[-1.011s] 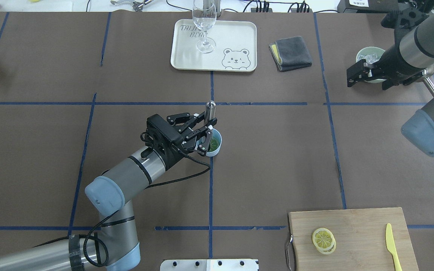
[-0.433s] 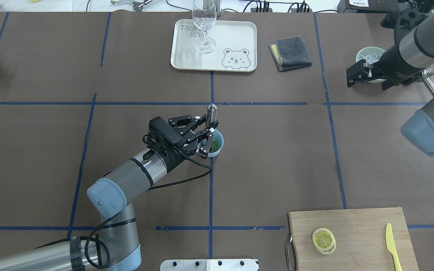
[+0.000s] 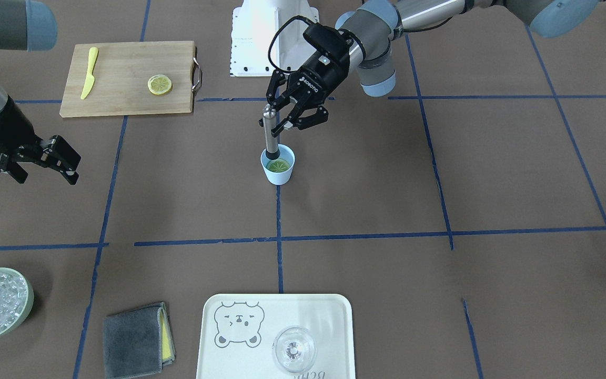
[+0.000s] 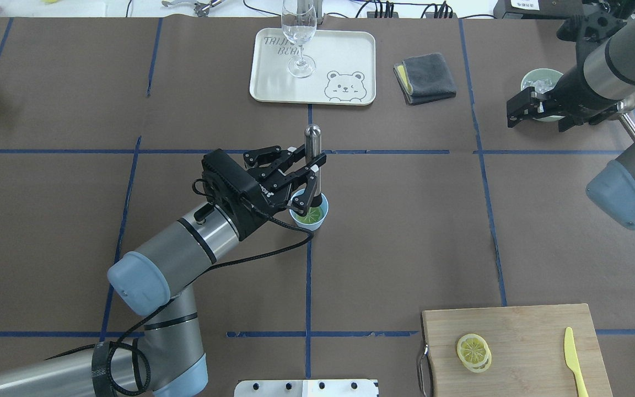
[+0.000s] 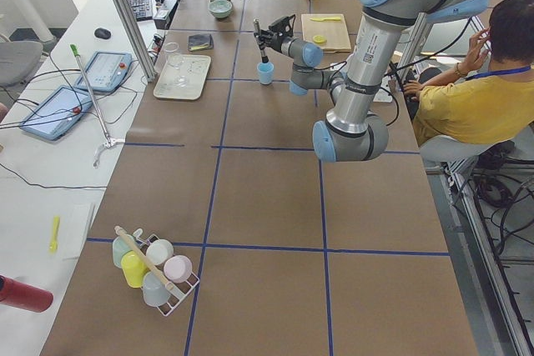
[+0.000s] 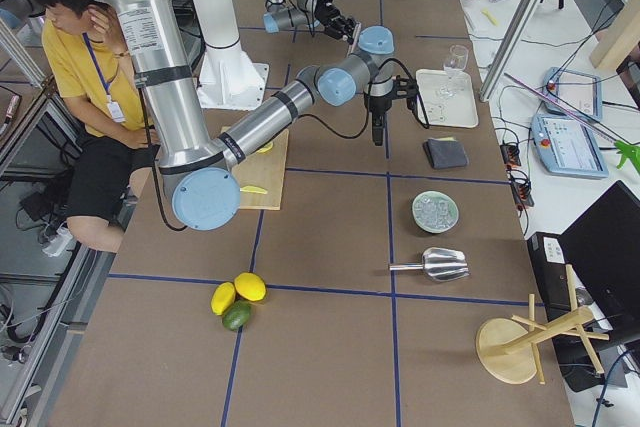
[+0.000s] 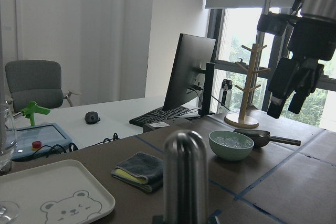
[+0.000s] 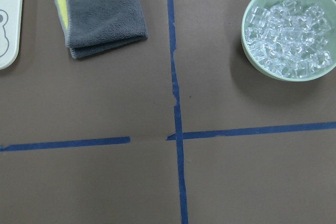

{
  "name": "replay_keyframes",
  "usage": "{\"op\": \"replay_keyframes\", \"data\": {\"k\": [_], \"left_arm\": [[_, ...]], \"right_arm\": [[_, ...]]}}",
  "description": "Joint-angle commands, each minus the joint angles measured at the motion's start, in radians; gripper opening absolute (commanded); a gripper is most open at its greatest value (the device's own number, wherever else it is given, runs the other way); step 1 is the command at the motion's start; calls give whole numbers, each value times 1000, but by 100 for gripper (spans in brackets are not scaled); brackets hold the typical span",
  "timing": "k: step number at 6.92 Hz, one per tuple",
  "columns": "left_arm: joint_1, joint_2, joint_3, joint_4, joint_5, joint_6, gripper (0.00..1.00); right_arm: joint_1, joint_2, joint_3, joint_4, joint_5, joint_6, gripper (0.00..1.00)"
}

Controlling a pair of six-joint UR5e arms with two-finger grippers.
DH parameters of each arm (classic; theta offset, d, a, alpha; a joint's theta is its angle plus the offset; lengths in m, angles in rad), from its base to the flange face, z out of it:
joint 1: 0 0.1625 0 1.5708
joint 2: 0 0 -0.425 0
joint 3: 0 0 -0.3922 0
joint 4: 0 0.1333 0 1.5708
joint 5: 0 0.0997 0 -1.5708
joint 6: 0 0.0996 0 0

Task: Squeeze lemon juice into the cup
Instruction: 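Lift the rod out of the cup and carry it back with the left gripper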

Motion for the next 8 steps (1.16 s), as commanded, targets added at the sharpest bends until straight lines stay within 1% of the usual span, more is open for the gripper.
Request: {"op": "replay_keyframes", "data": {"k": [1,2,3,4,5,6,7,8], "left_arm": [[-63,-5,-103,18,-5,28,0],[-100,-7,-111,43,-5,-48,0],[-177,-7,-112,227,-26,-119,0],[-250,-7,-115,400,-115,-124,0],[-346,10,-114,523,-310,-173,0],[-479,19,-114,663,-608,-220,0],[-571,74,-114,764,-816,-283,0],[-606,140,-112,849,-958,-291,0]], "right_arm": [[0,0,2,0,0,2,100],[0,0,1,0,0,0,100],[0,0,-4,0,-2,-3,100],[-2,0,-4,0,-2,0,100],[-2,0,-4,0,0,3,100],[0,0,-4,0,-2,3,100],[0,0,-4,0,-2,2,100],[0,0,-6,0,-2,2,100]]}}
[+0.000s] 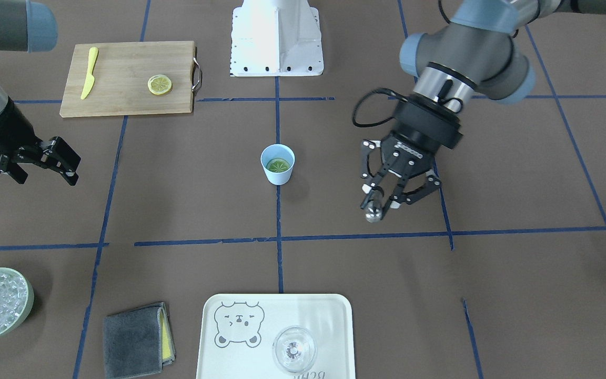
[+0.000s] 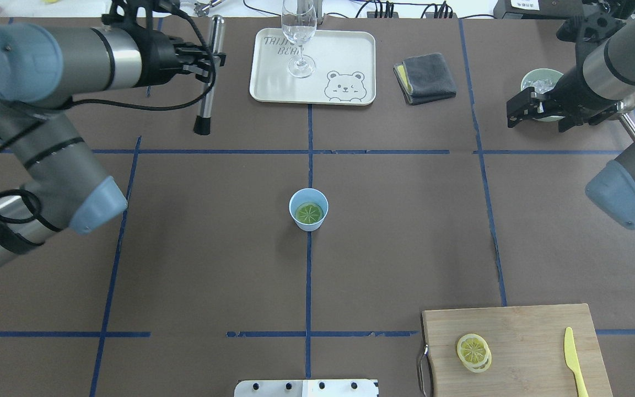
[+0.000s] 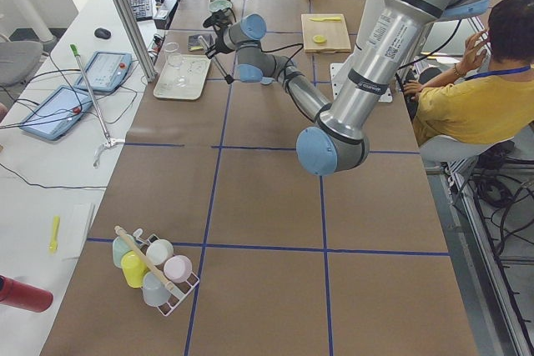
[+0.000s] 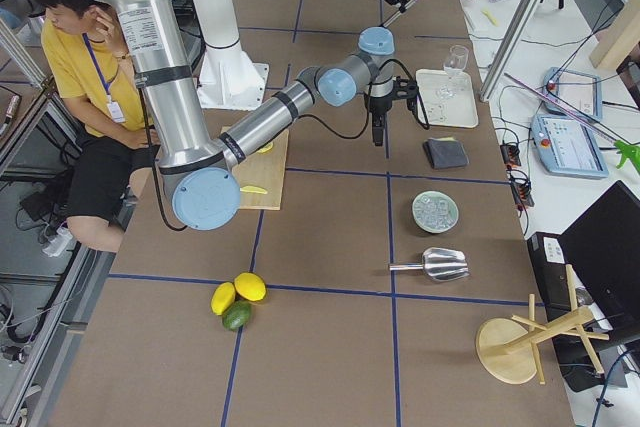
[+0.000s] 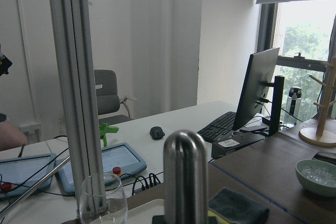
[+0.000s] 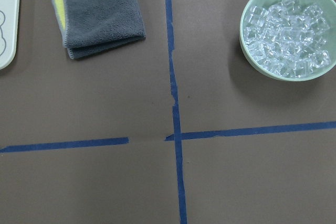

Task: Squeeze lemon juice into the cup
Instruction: 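Lift the rod out of the cup and carry it back with the left gripper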

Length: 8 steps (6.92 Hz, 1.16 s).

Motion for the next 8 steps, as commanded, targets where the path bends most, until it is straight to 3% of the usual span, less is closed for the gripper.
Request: {"op": "replay_keyframes", "data": {"k": [1,4,6,8], "left_arm": [[-105,112,-3,232,-256,-32,0],[-125,216,65,397,-247,-99,0],[-125,315,69,403,-250,-67,0],[-119,323,92,431,-249,-61,0]], "right_arm": [[0,0,-10,0,0,-6,100],[0,-1,-16,32,0,3,100],[0,-3,-26,44,0,3,100],[2,-15,-24,73,0,7,100]]}}
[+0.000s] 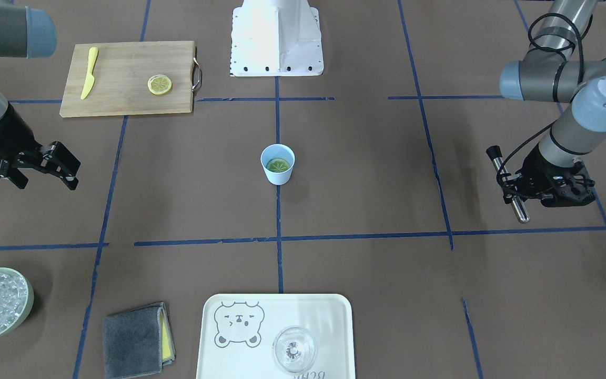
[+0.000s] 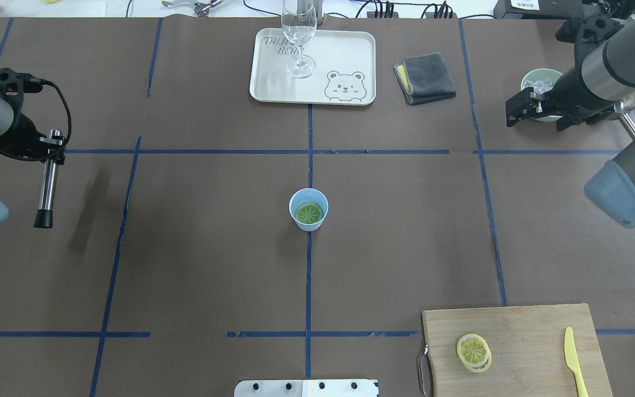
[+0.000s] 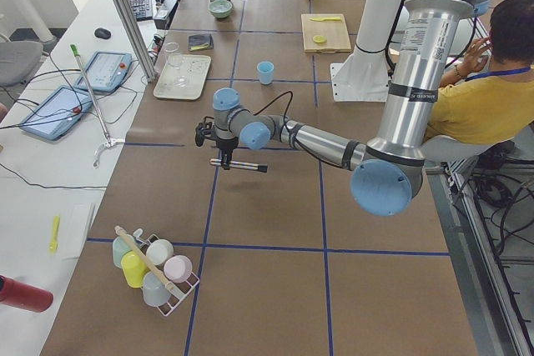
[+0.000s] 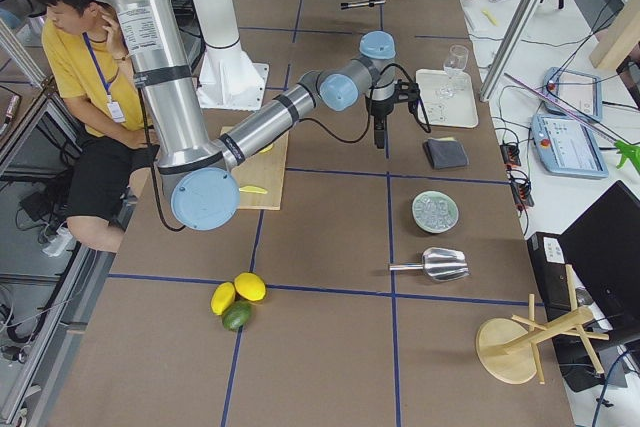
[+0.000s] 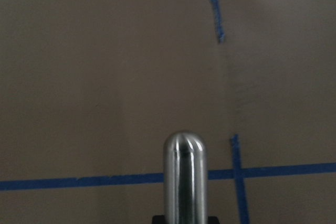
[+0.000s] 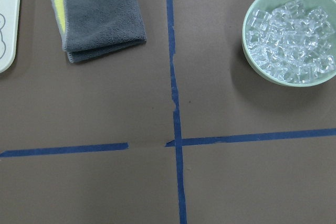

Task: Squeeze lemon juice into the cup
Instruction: 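Lower the rod onto the table and open the left gripper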

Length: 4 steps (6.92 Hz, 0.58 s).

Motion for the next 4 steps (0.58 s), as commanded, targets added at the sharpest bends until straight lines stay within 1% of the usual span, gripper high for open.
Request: {"op": "replay_keyframes", "data": {"k": [1,3,4], "left_arm": [[6,6,41,10,1,10,0],[6,6,38,19,-4,89,0],[6,6,29,30,-8,88,0]], "right_arm": [[1,-9,-1,25,0,2,100],[0,-9,-1,25,0,2,100],[0,-9,2,25,2,4,100]]}}
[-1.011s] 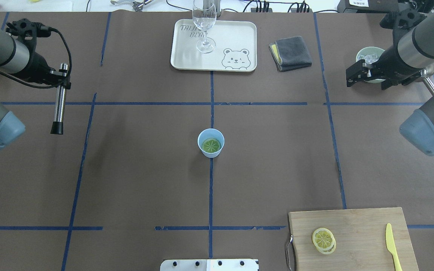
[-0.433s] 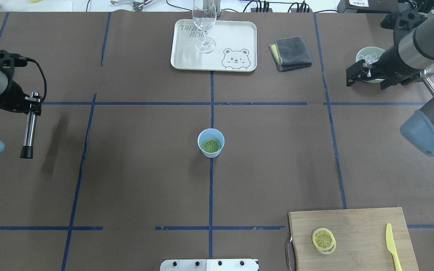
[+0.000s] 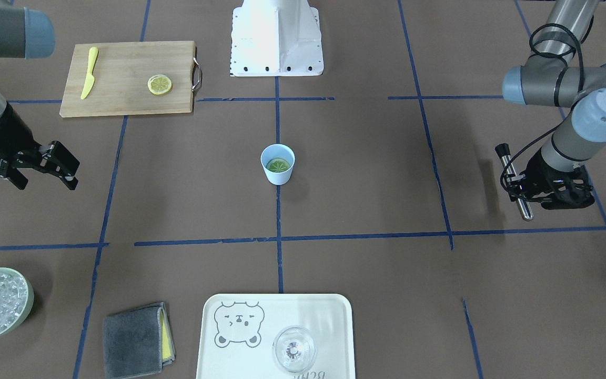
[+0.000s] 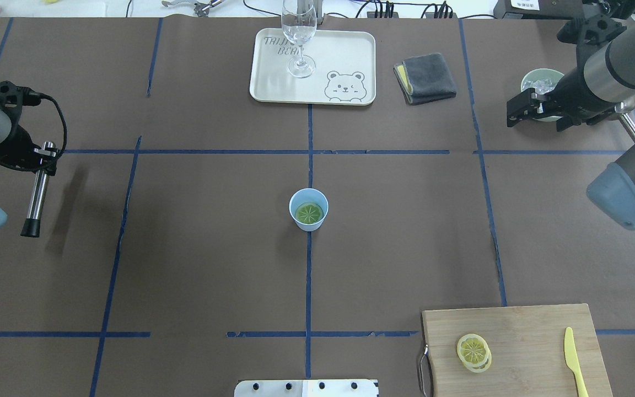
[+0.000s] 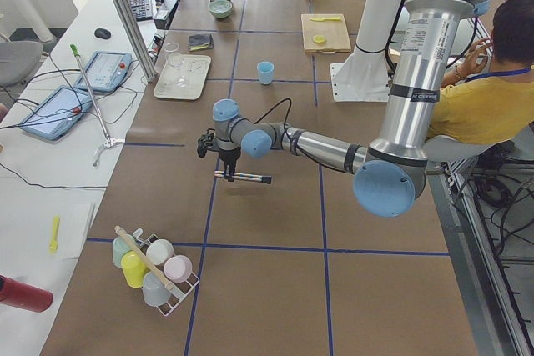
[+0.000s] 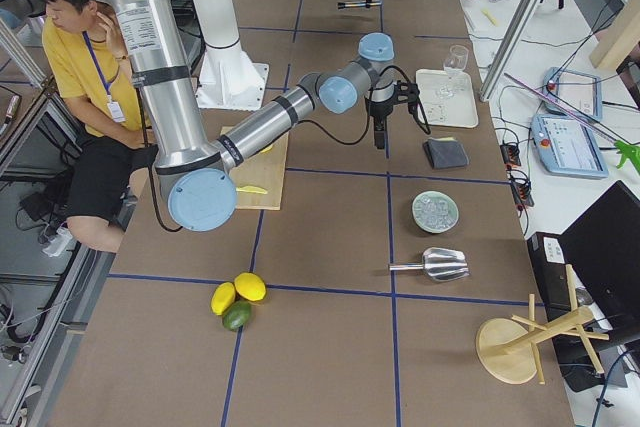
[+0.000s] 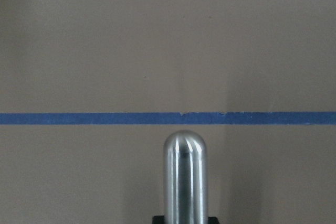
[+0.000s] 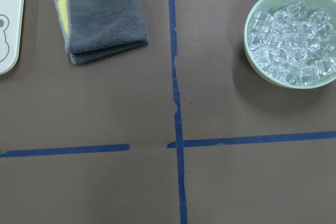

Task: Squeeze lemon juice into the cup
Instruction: 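Lower the rod onto the table and open the left gripper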

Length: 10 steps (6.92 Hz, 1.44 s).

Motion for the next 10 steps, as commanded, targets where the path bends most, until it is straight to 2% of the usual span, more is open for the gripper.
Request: {"op": "replay_keyframes", "data": {"k": [1,4,5,10], "left_arm": [[0,0,-7,17,-8,3,0],[6,3,-22,48,-23,-20,0],[14,3,-40,86,-66,-20,0],[101,18,-39,86,-56,-14,0]], "right_arm": [[0,0,3,0,1,1,100],[0,-2,6,0,3,4,100],[0,-5,9,0,3,6,100],[1,-17,12,0,3,6,100]]}}
